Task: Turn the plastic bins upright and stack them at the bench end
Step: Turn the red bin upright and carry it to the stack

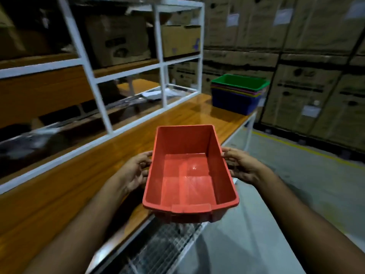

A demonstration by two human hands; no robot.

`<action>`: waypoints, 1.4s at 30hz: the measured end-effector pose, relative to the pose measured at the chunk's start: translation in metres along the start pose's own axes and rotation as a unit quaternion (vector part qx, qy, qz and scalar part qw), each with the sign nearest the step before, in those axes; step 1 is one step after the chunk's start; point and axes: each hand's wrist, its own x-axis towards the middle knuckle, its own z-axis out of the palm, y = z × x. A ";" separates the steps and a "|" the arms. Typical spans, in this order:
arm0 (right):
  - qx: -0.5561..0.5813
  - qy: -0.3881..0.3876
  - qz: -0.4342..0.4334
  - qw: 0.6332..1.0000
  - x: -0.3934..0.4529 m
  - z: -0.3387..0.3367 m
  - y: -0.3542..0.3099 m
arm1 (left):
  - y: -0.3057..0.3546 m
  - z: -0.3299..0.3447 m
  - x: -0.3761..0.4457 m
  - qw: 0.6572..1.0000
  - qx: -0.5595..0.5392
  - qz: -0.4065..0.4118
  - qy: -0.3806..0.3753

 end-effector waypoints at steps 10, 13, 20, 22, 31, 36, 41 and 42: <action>0.063 0.162 -0.063 0.983 -0.064 -0.226 -0.062 | -0.025 0.253 0.098 0.993 0.040 -0.029 -0.105; 0.071 0.197 -0.077 0.975 -0.071 -0.282 -0.075 | -0.028 0.309 0.131 0.989 0.059 -0.037 -0.132; 0.081 0.237 -0.096 0.963 -0.050 -0.411 -0.115 | -0.027 0.436 0.230 0.979 0.096 -0.032 -0.175; 0.077 0.242 -0.104 0.962 -0.039 -0.442 -0.132 | -0.022 0.469 0.261 0.980 0.094 -0.025 -0.176; 0.063 0.264 -0.137 0.953 0.028 -0.574 -0.234 | 0.014 0.601 0.396 0.979 0.076 -0.016 -0.191; 0.051 0.227 -0.152 0.961 0.080 -0.625 -0.295 | 0.044 0.645 0.456 0.986 0.066 0.007 -0.156; 0.002 0.126 -0.161 0.979 0.160 -0.675 -0.362 | 0.081 0.666 0.498 0.993 0.037 0.039 -0.109; -0.006 0.117 -0.162 0.980 0.176 -0.682 -0.376 | 0.089 0.669 0.500 0.994 0.032 0.049 -0.096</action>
